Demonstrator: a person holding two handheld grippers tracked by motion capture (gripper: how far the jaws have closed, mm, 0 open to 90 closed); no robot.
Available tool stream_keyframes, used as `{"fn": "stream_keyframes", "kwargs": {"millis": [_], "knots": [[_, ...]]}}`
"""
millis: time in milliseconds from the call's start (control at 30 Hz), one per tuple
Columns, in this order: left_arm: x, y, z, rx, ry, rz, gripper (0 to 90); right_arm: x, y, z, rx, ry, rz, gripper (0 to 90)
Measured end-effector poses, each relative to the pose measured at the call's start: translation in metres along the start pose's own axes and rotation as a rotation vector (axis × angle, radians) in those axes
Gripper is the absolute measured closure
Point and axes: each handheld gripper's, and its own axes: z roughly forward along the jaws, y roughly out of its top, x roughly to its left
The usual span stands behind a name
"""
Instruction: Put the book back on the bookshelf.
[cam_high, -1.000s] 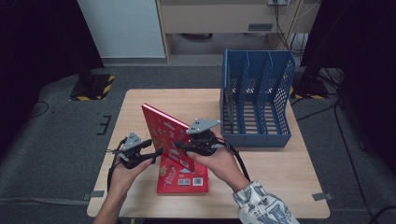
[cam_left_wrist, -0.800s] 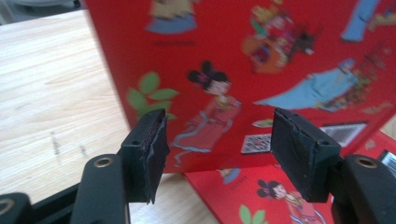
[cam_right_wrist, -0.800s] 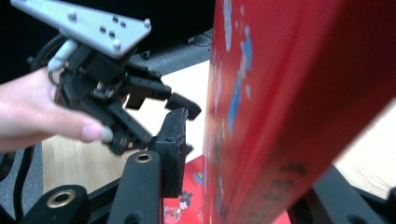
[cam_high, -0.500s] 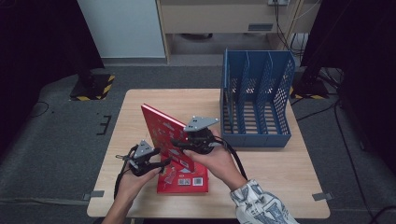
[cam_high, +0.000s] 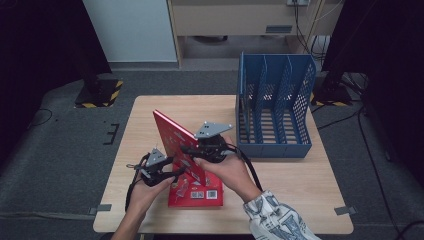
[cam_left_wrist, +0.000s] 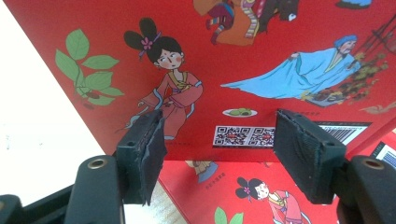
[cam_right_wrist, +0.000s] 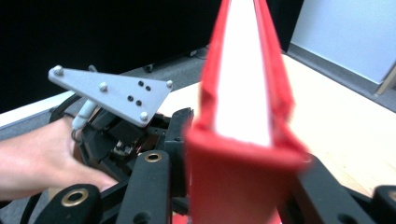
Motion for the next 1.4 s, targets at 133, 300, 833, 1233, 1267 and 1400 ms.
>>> {"fn": "stream_keyframes", "kwargs": {"millis": [133,300,833,1233,1267,1400], "knots": [[-0.001,-0.002,0.001,0.006,-0.009,0.005,33.4,0.0,0.001,0.0,-0.014,0.005,0.006,66.5],[-0.003,-0.002,0.002,0.008,-0.003,0.001,32.7,0.001,0.004,0.001,-0.021,0.001,0.003,67.1],[-0.007,-0.002,0.004,0.022,-0.018,0.013,32.9,-0.006,0.013,0.005,-0.042,-0.023,0.014,69.8],[-0.001,-0.002,-0.001,0.003,-0.011,-0.002,30.1,-0.008,0.013,0.007,-0.055,-0.07,0.029,76.2],[0.001,-0.003,-0.003,0.004,-0.001,-0.004,28.6,-0.009,0.013,0.007,-0.056,-0.075,0.033,76.9],[0.018,-0.007,-0.012,0.004,0.051,-0.022,27.7,-0.013,0.013,0.007,-0.064,-0.063,0.044,78.5]]}}
